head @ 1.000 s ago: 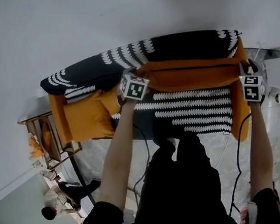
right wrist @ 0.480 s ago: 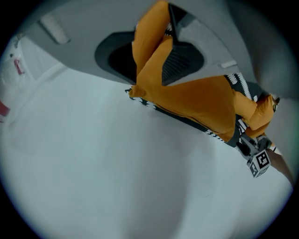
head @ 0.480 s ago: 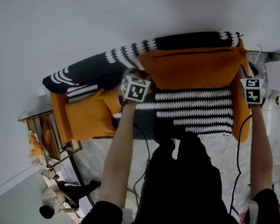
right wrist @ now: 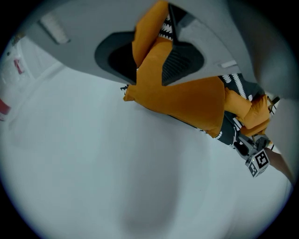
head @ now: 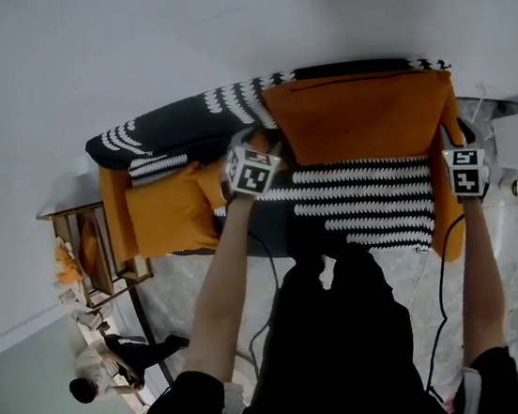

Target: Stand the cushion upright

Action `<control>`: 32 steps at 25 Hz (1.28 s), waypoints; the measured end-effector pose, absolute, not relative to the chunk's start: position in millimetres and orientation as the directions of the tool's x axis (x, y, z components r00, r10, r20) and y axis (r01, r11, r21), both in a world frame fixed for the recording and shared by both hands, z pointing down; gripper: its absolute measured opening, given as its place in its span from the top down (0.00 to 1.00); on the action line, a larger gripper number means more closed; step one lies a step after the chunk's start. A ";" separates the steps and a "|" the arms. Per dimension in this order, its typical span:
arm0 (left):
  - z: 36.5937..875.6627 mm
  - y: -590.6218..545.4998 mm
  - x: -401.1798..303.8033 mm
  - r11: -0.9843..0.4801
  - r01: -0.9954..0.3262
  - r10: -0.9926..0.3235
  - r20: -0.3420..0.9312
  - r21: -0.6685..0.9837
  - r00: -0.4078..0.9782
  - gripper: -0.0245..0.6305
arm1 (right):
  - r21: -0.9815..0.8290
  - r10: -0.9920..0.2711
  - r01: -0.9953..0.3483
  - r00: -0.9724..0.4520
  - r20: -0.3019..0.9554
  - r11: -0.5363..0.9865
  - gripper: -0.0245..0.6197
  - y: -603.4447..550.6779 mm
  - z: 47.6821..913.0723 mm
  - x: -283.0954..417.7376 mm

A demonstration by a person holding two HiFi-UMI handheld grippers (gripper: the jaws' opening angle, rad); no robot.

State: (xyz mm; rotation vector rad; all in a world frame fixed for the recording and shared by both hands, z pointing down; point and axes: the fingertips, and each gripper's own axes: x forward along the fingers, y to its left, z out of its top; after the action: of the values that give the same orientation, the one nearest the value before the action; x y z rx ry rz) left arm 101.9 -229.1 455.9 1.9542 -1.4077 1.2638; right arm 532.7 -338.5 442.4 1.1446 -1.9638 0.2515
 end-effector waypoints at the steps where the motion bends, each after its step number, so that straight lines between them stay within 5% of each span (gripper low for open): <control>1: 451.5 -225.2 101.4 -0.392 -0.905 -0.533 0.843 -0.166 0.077 0.56 | 0.220 -0.631 -0.791 -0.250 0.735 0.570 0.69 -334.6 438.7 529.7; 19: 456.1 -77.7 48.6 -0.251 -0.961 -0.534 0.845 -0.114 0.039 0.56 | 0.125 -0.483 -0.604 -0.478 0.734 0.787 0.69 -207.4 429.8 376.7; 32: 503.9 13.1 -67.7 -0.170 -0.985 -0.457 0.886 0.001 0.080 0.56 | 0.053 -0.361 -0.537 -0.488 0.795 0.842 0.69 -125.9 457.3 221.7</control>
State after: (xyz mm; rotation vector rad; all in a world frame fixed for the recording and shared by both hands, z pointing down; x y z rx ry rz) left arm -67.7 13.1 503.9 1.7082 -1.4381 1.0333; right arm 221.7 -125.9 457.3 0.6528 -2.1338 0.2525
